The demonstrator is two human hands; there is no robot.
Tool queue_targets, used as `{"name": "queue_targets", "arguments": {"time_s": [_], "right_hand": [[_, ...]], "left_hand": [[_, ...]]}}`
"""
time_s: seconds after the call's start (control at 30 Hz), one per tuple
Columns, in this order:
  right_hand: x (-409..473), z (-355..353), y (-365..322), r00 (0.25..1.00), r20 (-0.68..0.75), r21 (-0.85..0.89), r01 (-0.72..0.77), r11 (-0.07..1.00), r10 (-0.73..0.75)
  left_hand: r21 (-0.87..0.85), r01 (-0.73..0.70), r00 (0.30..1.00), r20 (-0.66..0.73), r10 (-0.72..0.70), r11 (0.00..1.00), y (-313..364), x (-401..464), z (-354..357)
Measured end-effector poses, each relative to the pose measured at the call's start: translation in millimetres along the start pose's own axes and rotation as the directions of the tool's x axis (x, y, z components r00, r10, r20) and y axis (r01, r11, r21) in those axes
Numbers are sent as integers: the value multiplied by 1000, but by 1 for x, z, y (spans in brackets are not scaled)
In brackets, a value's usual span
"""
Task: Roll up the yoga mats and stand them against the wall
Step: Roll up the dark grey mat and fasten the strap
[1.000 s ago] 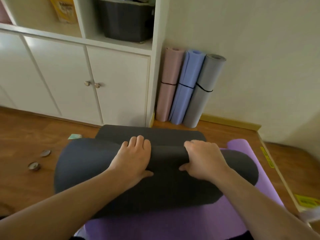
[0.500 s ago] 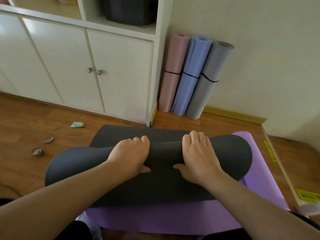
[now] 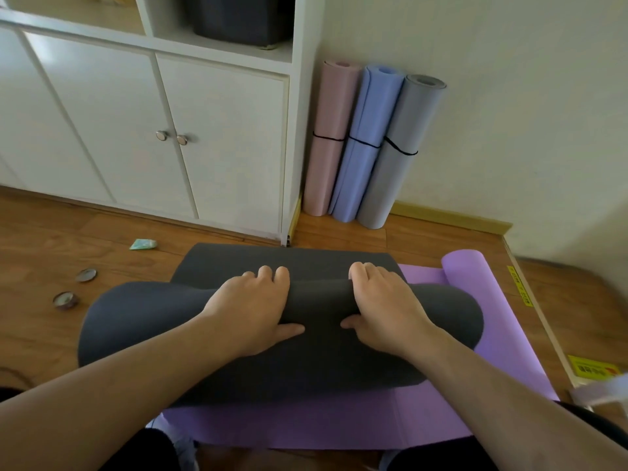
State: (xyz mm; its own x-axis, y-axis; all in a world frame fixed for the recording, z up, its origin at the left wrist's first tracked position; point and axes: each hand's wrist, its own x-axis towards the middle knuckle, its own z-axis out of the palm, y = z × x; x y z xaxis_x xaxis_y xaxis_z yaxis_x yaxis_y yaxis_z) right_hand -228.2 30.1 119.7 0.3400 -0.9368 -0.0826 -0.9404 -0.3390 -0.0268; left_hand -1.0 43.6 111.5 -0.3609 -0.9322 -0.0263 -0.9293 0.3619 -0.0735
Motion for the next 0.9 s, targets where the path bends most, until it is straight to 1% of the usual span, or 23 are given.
{"name": "queue_targets", "arguments": {"time_s": [0.07,0.13,0.2,0.3,0.4,0.53,0.67,0.8,0.9], "right_hand": [[0,5,1,1000,-15,-77,26,997,-28],[-4,13,-7,998,-57,-103,25,994,-31],[-9,23,-18,996,-83,-92,-18,996,10],[-10,38,-24,992,-118,-74,-55,996,46],[-6,35,-18,991,-128,-18,-43,999,40],[-2,23,-14,997,-76,3,-24,1000,24],[0,17,-10,1000,19,-30,-11,999,12],[0,16,-2,998,58,-30,29,999,-27],[-3,14,3,995,85,9,56,998,-57]], "left_hand": [[42,28,1000,-6,-28,999,5,1,0],[58,72,997,-10,-71,996,6,1,3],[74,106,994,-26,-104,992,5,0,6],[68,113,993,-40,-111,991,7,-3,12],[16,105,994,7,-105,994,8,-4,12],[24,65,993,97,-67,998,3,0,6],[-12,40,985,171,-38,999,0,4,5],[-186,12,958,283,42,982,-5,5,1],[-244,-86,955,256,150,966,-12,2,-4]]}}
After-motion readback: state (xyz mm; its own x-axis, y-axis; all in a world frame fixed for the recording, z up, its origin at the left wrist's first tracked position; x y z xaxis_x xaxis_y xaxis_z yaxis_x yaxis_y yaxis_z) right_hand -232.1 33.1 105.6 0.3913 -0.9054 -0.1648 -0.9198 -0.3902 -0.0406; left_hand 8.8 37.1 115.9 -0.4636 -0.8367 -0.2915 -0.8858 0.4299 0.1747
